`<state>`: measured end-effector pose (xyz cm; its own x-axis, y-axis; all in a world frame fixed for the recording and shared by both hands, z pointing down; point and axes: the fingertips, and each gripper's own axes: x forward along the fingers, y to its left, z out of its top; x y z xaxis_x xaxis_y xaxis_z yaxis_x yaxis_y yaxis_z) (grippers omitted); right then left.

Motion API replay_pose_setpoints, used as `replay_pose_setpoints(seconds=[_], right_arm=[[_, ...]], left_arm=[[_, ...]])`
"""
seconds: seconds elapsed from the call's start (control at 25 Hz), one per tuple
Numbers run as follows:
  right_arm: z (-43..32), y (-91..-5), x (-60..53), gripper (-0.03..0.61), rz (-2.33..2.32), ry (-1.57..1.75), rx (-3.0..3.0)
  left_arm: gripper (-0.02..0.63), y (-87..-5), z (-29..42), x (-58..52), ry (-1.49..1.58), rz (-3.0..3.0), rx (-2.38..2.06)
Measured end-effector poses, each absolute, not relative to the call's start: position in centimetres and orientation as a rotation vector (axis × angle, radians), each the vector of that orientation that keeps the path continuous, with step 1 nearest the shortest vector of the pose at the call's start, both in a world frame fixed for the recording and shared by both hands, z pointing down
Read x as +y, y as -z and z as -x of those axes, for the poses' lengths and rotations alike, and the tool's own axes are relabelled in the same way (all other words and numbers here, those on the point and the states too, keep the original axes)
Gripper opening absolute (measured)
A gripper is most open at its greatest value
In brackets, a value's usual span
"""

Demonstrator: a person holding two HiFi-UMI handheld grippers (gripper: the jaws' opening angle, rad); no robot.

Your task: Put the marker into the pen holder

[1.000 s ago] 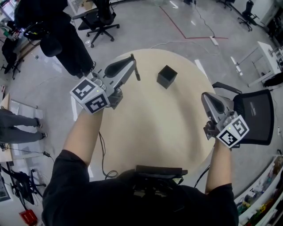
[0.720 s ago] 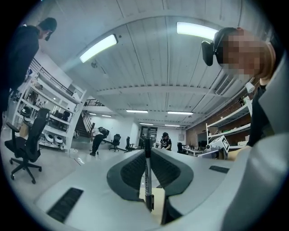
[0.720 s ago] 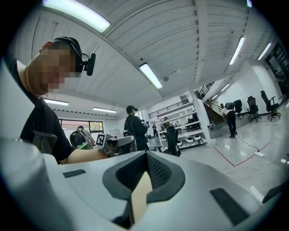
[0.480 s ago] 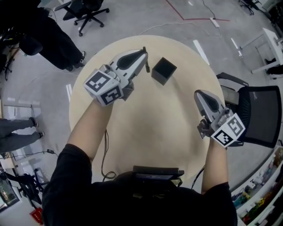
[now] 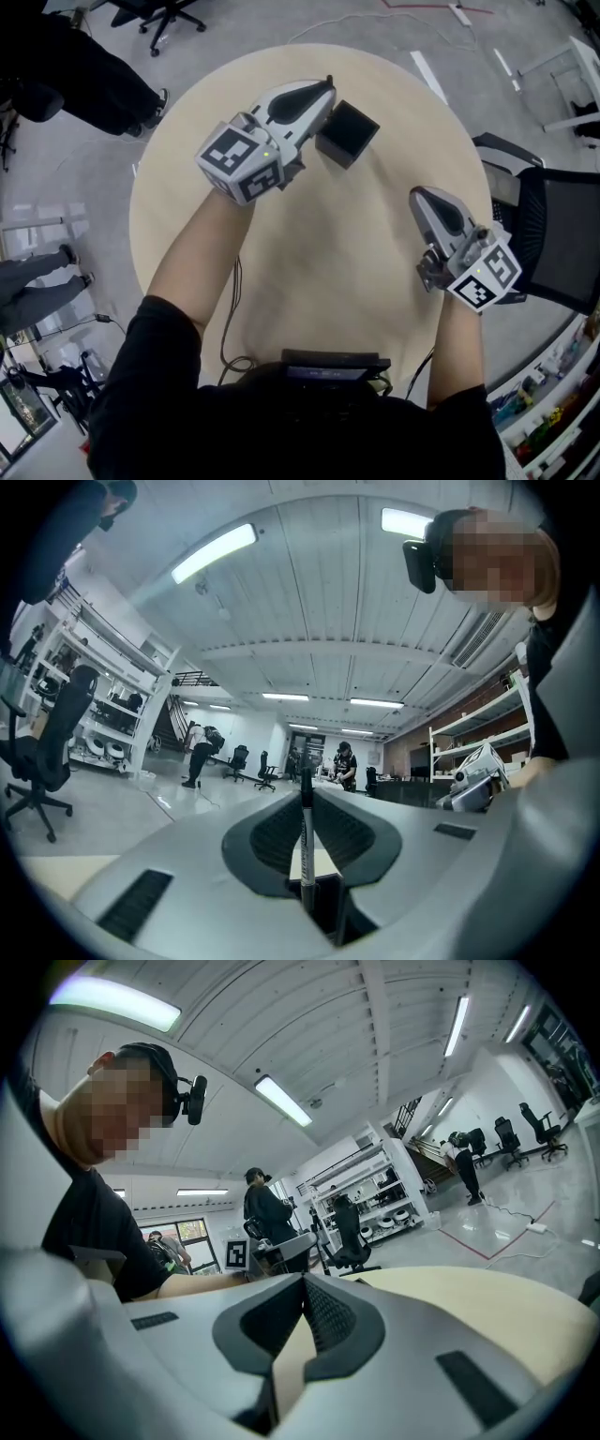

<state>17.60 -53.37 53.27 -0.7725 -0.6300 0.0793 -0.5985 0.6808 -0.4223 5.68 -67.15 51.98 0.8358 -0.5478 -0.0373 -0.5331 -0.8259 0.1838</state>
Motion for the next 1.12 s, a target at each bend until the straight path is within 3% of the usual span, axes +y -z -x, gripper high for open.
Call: replay_pose_setpoints(seconds=[0.88,1.12], right_arm=[[-17.9,-56.4,-53.7,0.003,1.042,0.726,2.800],[-18.0,-56.2,-53.3,0.003,1.042,0.728,2.797]], left_arm=[[0.041,-58.9,-7.0,-67.6,-0.002,-2.842,-0.820],[0.053,-62.3,-7.3,-66.7,-0.202,-2.815,-0.785]])
